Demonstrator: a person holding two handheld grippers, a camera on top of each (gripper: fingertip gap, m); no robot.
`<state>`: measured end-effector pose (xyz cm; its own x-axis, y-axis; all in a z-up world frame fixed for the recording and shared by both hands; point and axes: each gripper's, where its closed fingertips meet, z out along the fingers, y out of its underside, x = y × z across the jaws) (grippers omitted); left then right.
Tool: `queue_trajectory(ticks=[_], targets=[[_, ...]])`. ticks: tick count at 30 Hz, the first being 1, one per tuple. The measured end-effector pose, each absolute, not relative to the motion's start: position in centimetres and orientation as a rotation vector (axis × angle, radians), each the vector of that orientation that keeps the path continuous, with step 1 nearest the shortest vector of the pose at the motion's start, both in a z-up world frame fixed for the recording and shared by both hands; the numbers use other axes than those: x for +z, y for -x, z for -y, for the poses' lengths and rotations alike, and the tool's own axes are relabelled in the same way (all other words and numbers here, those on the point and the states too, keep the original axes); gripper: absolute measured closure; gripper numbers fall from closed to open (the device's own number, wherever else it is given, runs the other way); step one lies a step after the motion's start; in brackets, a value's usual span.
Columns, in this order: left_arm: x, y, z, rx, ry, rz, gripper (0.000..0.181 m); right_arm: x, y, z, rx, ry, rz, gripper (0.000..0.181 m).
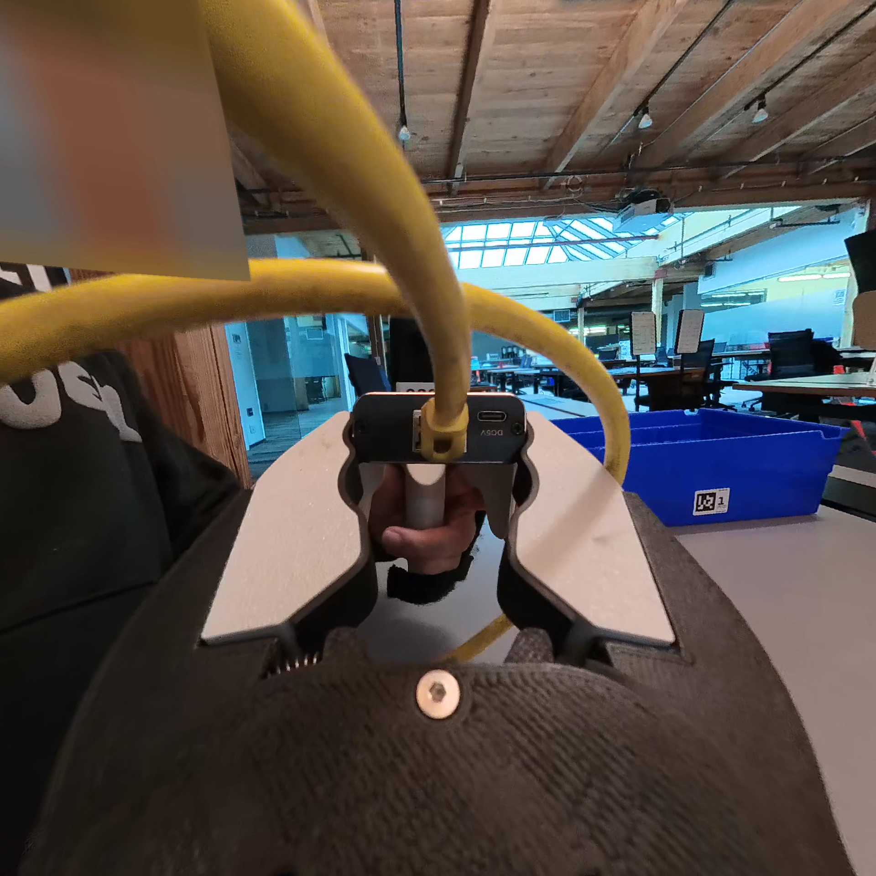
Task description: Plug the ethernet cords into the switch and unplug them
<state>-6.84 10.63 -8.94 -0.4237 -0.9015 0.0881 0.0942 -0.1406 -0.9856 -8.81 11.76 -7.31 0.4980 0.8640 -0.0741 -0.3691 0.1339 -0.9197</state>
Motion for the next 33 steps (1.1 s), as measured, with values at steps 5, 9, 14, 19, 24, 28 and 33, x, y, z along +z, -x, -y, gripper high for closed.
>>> queue_trajectory(ticks=[5,9,14,19,24,28,33], targets=[[-9.0,6.8,-10.5,-1.647,0.947,-1.384,0.119,-7.5,8.6,-11.6,0.976,1.091,0.568,0.12],[-8.9,6.6,-10.8,-1.565,0.925,-1.373,0.119,-7.6,8.1,-11.8,0.903,1.123,0.571,0.118],[-9.1,6.5,-10.9,-1.506,0.922,-1.388,0.119,-7.5,7.4,-11.8,0.864,1.117,0.555,0.118],[-9.1,6.6,-11.9,-1.453,0.936,-1.356,0.119,-7.8,6.1,-11.9,0.823,1.135,0.542,0.122],[-9.9,6.5,-12.5,-1.415,0.966,-1.375,0.119,-9.0,5.5,-12.4,0.835,1.221,0.53,0.119],[-10.0,6.3,-11.8,-1.443,0.952,-1.398,0.119,-9.2,6.7,-12.0,0.827,1.194,0.594,0.121],[-10.1,6.7,-11.1,-1.491,0.904,-1.439,0.119,-9.5,7.3,-11.5,0.795,1.218,0.677,0.121]])
